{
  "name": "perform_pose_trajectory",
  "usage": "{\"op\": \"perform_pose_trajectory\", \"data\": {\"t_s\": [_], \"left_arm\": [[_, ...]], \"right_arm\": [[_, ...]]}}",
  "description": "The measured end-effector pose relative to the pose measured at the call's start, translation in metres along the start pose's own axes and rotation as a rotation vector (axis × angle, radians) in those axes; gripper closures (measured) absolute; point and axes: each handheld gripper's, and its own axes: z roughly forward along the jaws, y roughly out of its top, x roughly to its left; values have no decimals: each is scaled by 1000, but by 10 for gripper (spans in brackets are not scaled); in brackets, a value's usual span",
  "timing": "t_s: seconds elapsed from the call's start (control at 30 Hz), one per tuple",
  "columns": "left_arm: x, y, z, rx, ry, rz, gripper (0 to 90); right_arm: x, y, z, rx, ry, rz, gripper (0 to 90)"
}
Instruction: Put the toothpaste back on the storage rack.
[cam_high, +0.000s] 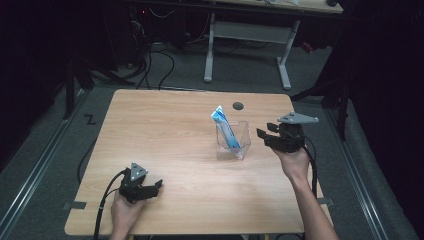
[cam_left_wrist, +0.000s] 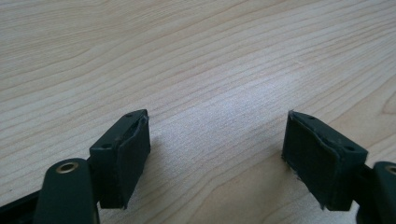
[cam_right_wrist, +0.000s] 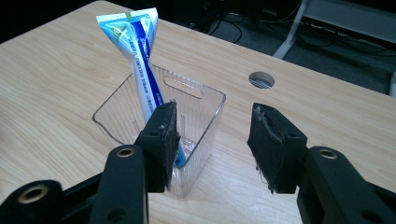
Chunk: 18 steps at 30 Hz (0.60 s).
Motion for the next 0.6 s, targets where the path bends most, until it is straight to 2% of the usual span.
{"op": "perform_pose_trajectory", "data": {"t_s": [0.3,0.6], "left_arm": [[0,0,0,0,0,1,238],[0,0,0,1,1,2,236]], "right_arm": [[-8,-16,-13,-17,-7,30,518],[-10,-26,-18,-26,-4,59,518]]}}
